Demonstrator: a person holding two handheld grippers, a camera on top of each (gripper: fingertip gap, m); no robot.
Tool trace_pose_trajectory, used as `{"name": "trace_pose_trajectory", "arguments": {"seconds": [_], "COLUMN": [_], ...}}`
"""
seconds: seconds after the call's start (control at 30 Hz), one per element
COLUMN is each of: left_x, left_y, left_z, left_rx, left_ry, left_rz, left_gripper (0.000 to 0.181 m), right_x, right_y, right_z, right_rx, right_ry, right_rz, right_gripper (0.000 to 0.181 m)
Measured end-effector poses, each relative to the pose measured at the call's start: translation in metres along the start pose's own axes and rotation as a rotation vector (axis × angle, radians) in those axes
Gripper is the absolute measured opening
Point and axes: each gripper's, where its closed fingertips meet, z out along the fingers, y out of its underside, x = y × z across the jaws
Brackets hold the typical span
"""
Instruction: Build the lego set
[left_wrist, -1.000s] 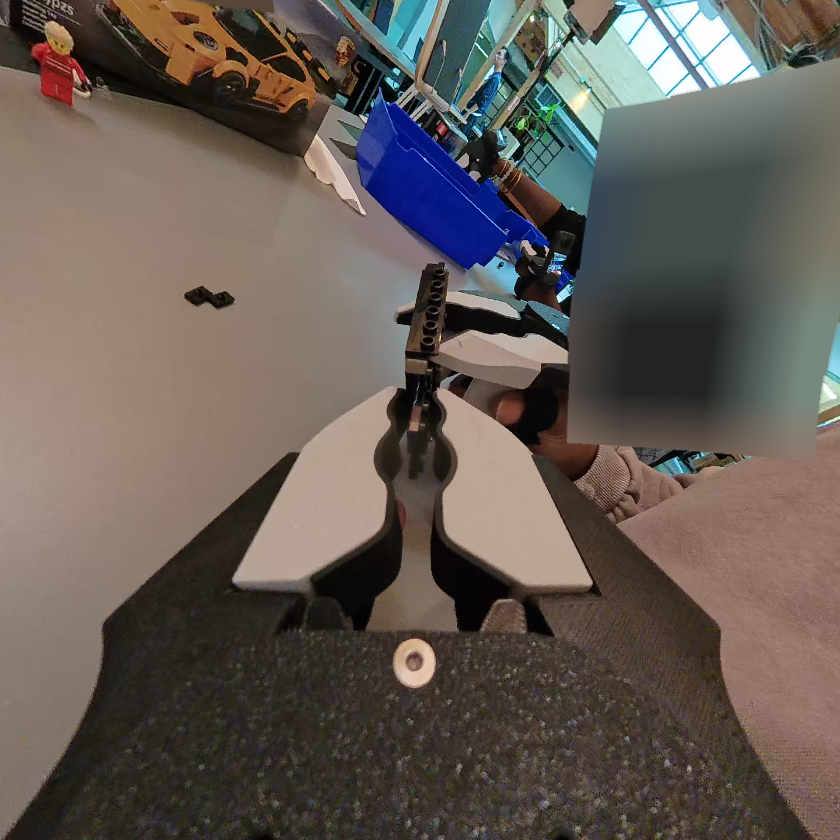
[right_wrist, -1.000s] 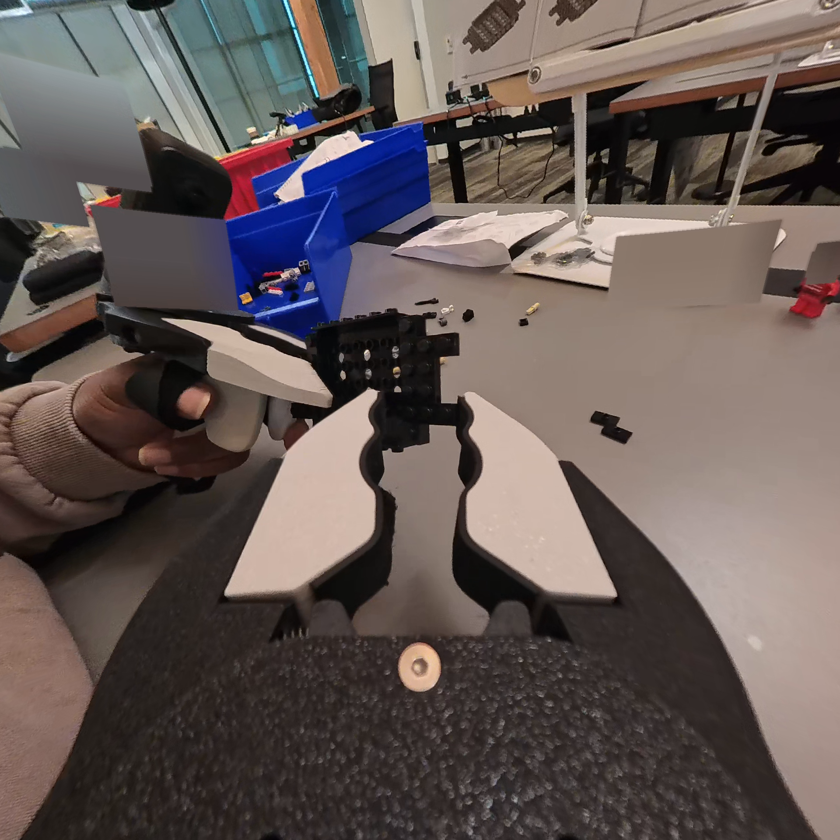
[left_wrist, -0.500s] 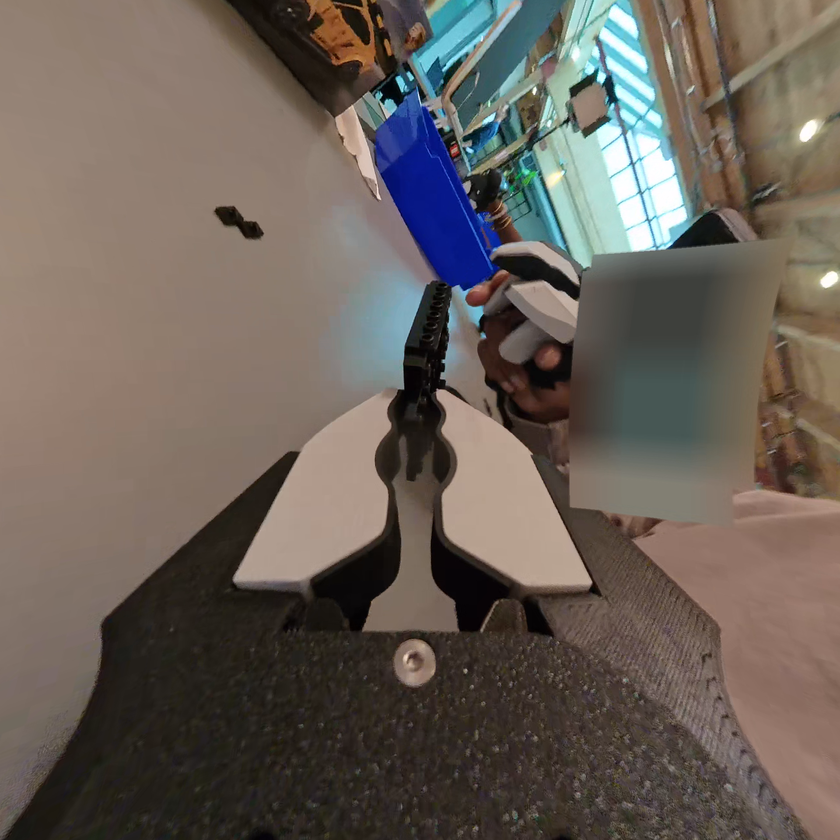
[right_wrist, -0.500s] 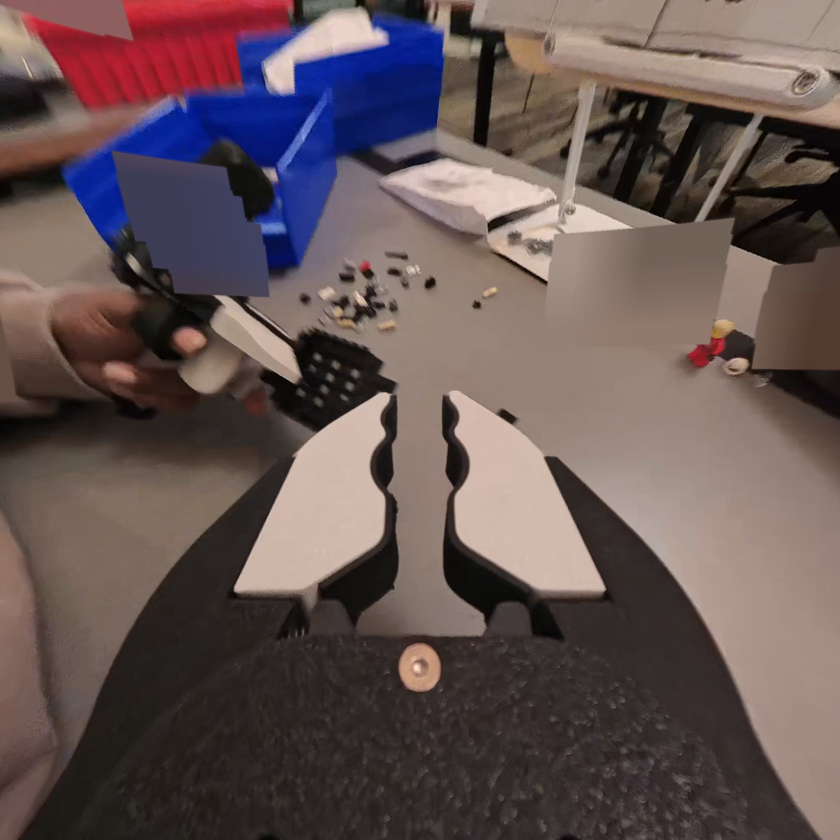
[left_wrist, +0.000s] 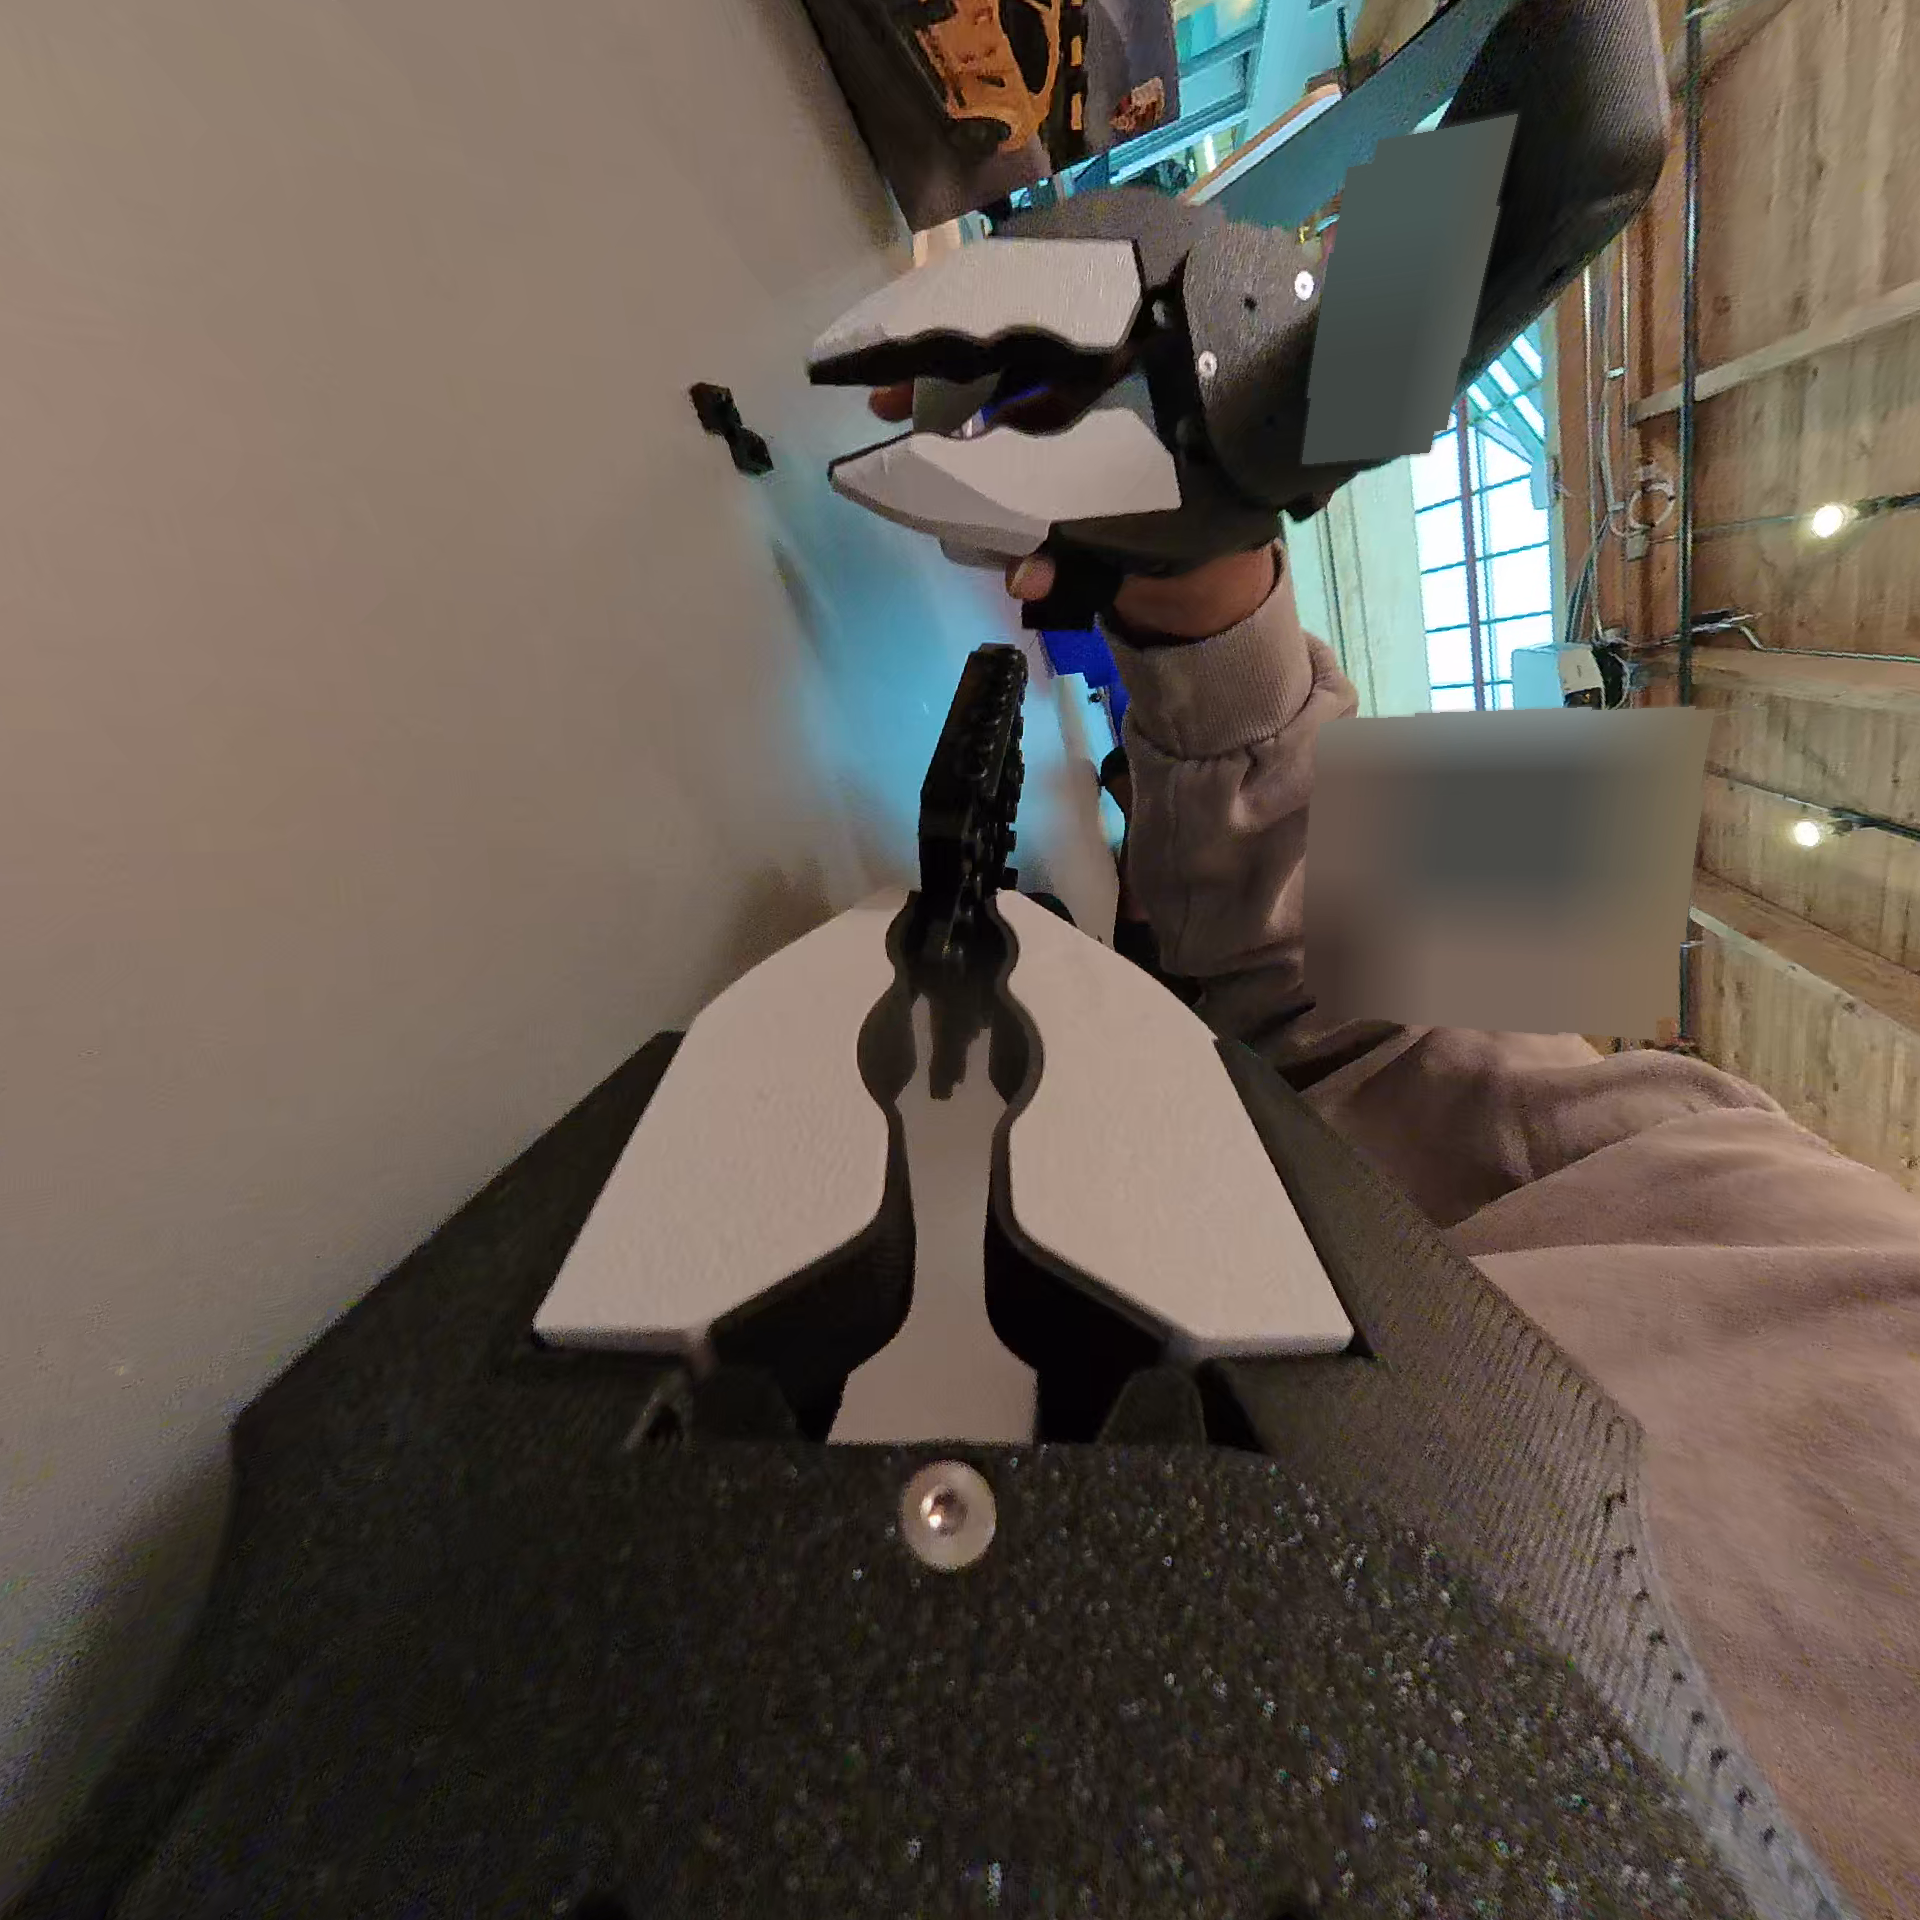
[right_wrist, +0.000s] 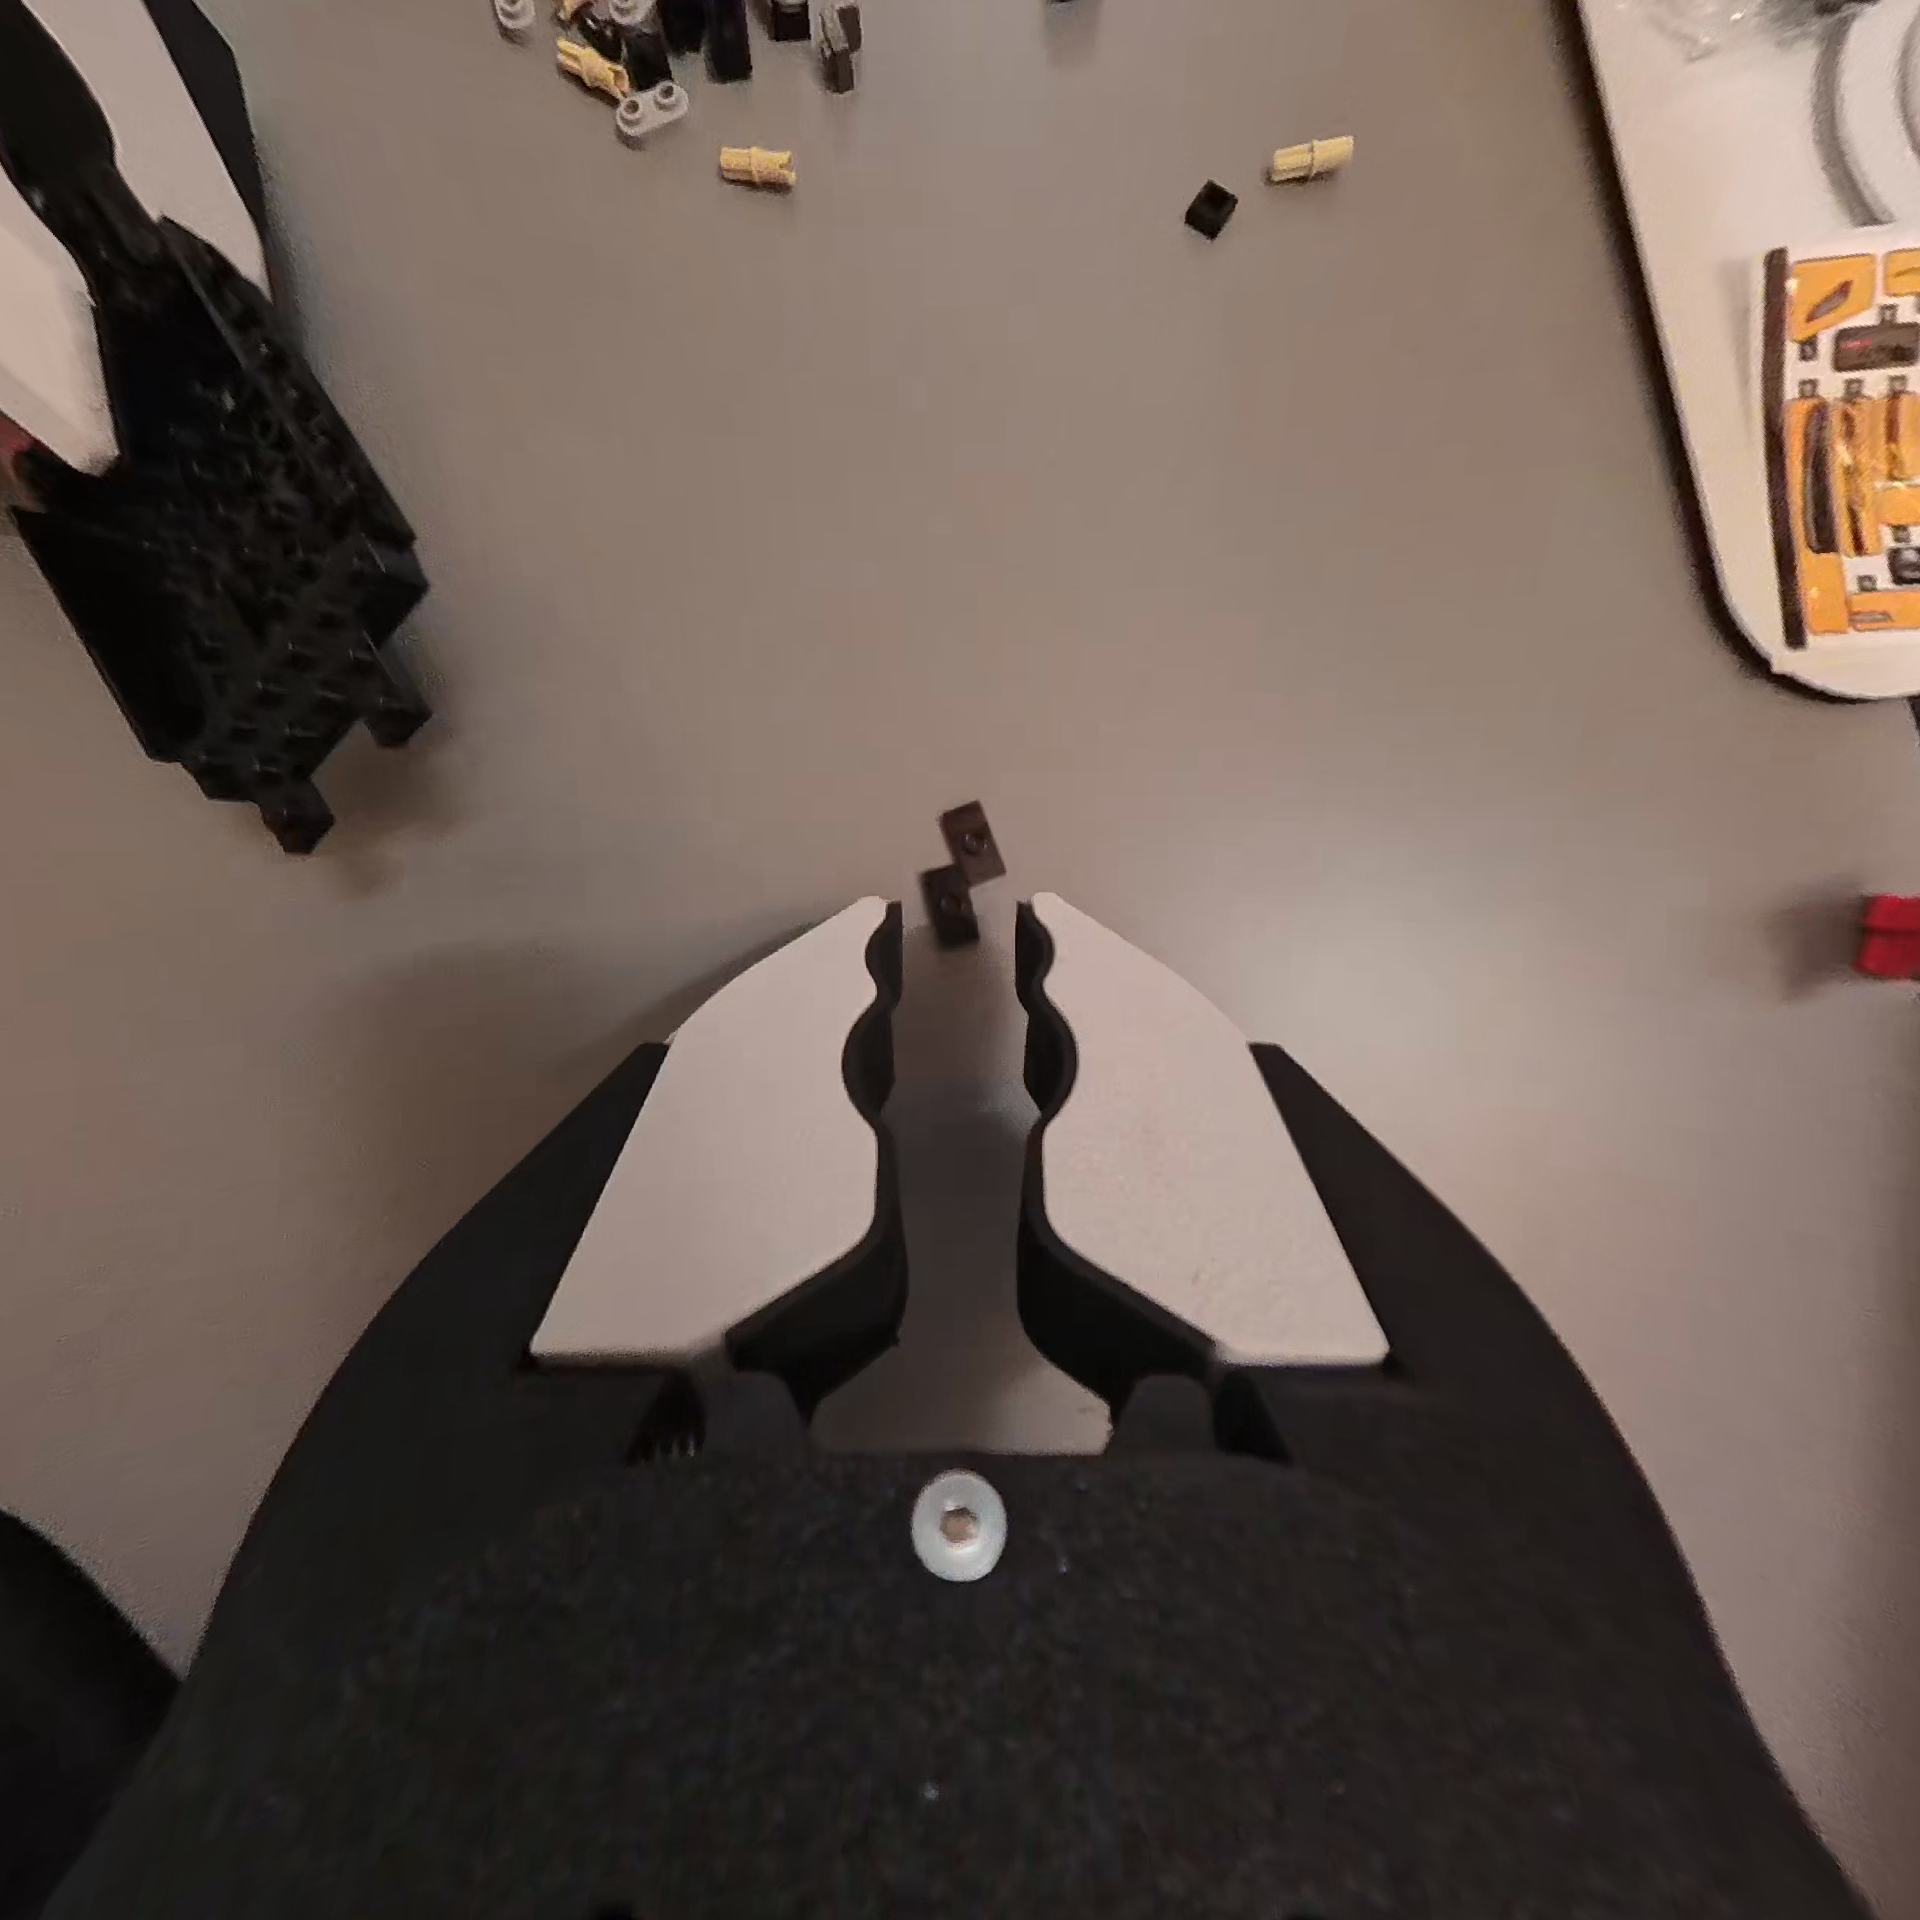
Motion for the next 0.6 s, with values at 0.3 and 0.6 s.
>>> {"name": "trace_pose_trajectory", "arguments": {"seconds": [0.3,0.6], "left_x": [-0.004,-0.001], "left_y": [0.003,0.007], "left_z": [0.001,0.003], "left_rx": [-0.018,-0.039], "left_ry": [0.008,0.034], "left_rz": [-0.070,-0.104], "left_gripper": [0.009,0.009], "right_x": [-0.002,-0.028], "right_y": [0.008,-0.011], "right_z": [0.018,-0.008], "right_rx": [-0.128,-0.053], "right_ry": [-0.056,-0.054], "right_rz": [-0.065,-0.211], "right_gripper": [0.008,0.007]}}
